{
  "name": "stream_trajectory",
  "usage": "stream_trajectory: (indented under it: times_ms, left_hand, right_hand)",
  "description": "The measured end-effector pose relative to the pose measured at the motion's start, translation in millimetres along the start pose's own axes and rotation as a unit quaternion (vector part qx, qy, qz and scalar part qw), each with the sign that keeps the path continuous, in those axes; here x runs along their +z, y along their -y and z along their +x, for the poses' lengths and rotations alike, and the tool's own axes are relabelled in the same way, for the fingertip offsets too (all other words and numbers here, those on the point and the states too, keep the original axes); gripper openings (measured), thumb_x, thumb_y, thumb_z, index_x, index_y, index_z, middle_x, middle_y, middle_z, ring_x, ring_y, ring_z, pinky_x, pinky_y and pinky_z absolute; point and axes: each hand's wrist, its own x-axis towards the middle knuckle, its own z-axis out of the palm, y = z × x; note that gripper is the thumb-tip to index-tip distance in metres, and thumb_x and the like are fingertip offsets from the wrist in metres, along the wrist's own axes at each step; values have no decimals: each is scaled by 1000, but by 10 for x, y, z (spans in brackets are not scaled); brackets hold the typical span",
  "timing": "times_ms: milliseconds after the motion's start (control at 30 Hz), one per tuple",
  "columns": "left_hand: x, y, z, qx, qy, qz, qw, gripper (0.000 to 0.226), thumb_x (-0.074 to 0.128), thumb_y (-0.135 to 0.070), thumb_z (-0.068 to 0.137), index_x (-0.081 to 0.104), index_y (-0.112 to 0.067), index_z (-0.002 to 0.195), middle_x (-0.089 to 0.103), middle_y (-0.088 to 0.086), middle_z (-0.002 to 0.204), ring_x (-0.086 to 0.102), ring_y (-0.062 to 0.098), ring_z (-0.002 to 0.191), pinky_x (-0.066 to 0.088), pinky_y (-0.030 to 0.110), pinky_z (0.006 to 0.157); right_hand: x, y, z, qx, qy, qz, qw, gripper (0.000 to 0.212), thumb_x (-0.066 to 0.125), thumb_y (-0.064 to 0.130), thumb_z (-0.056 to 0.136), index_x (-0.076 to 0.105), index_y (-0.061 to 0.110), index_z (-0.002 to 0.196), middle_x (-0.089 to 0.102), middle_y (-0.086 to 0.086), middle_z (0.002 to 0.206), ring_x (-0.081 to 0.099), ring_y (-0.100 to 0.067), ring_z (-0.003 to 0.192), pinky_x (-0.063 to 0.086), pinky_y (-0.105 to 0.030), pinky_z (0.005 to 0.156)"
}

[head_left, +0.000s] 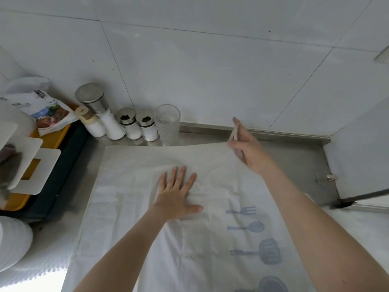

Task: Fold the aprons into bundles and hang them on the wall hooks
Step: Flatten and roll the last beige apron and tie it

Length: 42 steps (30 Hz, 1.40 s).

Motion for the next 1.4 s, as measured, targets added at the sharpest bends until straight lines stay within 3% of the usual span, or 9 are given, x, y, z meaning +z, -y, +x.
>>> stream_trajectory:
  times_ms: [100, 200, 367, 500, 600, 800, 1067, 1167, 1400]
  left_hand:
    - [-12, 14, 24, -6, 1, 3, 1000, 108, 4, -98, 53, -34, -41, 136, -44, 0, 145, -37, 24, 137, -19, 51, 114]
    - [-40, -1, 22, -22, 14, -3, 1000, 101, 17, -92, 65, -33, -42, 138, -42, 0, 148, -35, 25, 140, -18, 51, 114]
    - [-136, -22, 4, -55, 37, -36, 997, 106, 40, -83, 75, -26, -39, 145, -39, 2, 151, -34, 27, 141, -18, 52, 114]
    - [-214, -214, -81, -36, 4, -52, 998, 100, 47, -66, 85, -24, -34, 148, -41, 4, 149, -33, 27, 141, -20, 52, 113]
    - [-274, -634, -153, 30, -27, -45, 998, 86, 44, -52, 92, -11, -28, 153, -37, 5, 151, -27, 29, 143, -15, 53, 115]
    - [-163, -1490, -217, 58, 28, -89, 994, 84, 35, -67, 90, 1, -25, 154, -22, 4, 159, -21, 25, 146, -14, 49, 116]
    - [81, -2143, -475, 76, 82, -78, 991, 100, 39, -81, 78, -11, -35, 151, -24, 6, 158, -23, 29, 145, -11, 57, 114]
    - [224, -2189, -526, 52, 119, -69, 989, 110, 36, -88, 72, -18, -35, 150, -32, 4, 155, -29, 29, 142, -14, 59, 112]
    - [380, -2141, -536, 51, 94, -9, 994, 117, 46, -87, 69, -24, -35, 148, -37, 2, 153, -29, 29, 142, -13, 58, 113]
  right_hand:
    - [-49, 197, -35, -78, -92, -37, 992, 76, 57, -7, 87, 31, 30, 148, 46, 8, 65, 49, -3, 65, 40, -13, 77]
    - [-134, 291, -98, -86, -166, -101, 977, 78, 58, 0, 90, 21, 30, 152, 56, 5, 84, 57, 7, 71, 40, -3, 73]
    - [-380, -15, -335, 26, -181, -183, 966, 91, 60, 8, 89, 0, 30, 153, 45, -1, 128, 51, -13, 106, 37, -24, 88]
    - [-712, -374, -668, 106, -171, -283, 938, 78, 63, 10, 86, 22, 19, 152, 44, -11, 143, 49, -25, 124, 41, -33, 99]
    - [-1038, -586, -973, 199, -190, -395, 877, 71, 60, 26, 88, 26, 18, 149, 34, -14, 150, 37, -31, 135, 33, -44, 109]
    - [-1414, -898, -1834, 281, -368, -391, 795, 53, 52, 28, 92, 37, 8, 139, 41, -18, 135, 38, -35, 127, 32, -47, 102]
    - [-1641, -1041, -2612, 299, -246, -129, 913, 28, 52, 32, 97, 58, 10, 81, 48, -11, 69, 47, -19, 54, 33, -26, 55]
    - [-1668, -1062, -2749, 257, -164, -9, 952, 13, 52, 15, 96, 62, 10, 103, 58, -7, 67, 51, -16, 52, 41, -22, 49]
    - [-1638, -1083, -2956, 265, -9, -75, 961, 65, 59, 4, 92, 31, 43, 136, 64, 2, 92, 65, -7, 67, 51, -23, 52]
